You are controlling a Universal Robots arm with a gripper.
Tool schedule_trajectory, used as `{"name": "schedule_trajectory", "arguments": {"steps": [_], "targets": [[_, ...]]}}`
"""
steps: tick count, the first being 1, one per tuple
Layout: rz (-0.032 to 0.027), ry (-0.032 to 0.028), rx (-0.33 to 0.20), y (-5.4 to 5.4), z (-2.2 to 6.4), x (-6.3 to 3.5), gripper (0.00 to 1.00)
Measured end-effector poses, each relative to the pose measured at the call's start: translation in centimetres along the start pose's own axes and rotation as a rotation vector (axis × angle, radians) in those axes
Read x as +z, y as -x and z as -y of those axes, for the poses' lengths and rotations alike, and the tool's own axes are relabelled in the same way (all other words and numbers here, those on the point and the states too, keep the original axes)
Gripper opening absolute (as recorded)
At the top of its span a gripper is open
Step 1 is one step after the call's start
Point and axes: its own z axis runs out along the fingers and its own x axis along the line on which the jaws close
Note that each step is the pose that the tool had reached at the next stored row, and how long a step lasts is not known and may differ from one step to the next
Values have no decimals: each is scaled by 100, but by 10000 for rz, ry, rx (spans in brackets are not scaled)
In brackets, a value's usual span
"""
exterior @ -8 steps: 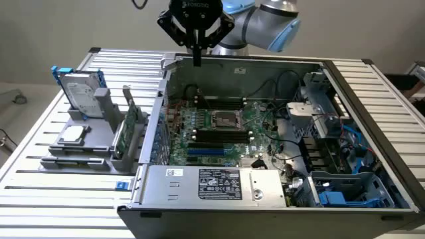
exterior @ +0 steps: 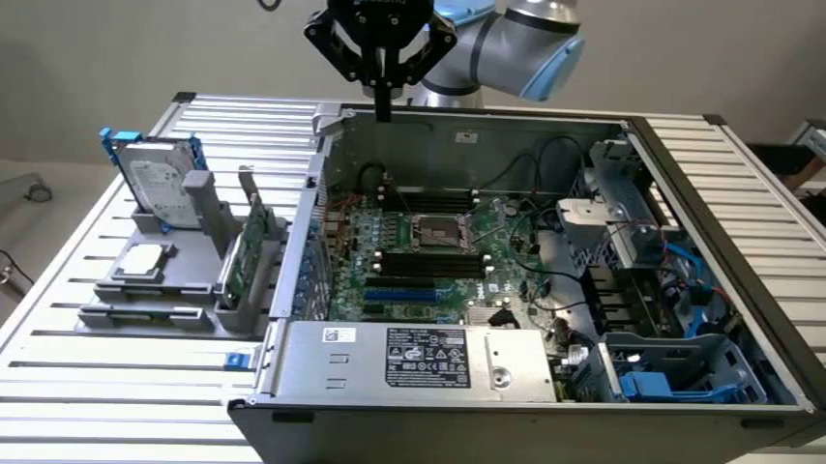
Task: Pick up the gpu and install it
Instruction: 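Reach for the gpu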
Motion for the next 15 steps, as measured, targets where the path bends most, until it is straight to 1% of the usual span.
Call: {"name": "schedule_trajectory", "arguments": {"steps": [2, 3, 5, 7, 9, 13, 14, 15], "targets": [[-3, 0, -1, -29, -1, -21, 11], [-18, -2, -1, -60, -5, -32, 11], [-61, -1, 2, -132, -13, -33, 11], [-110, 16, 4, -221, -15, -35, 11], [-179, 20, 8, -315, -15, -35, 11], [-348, 10, 16, -495, -11, -31, 11], [-383, 8, 17, -541, -10, -29, 11], [-405, 6, 18, -586, -10, -25, 11]]}}
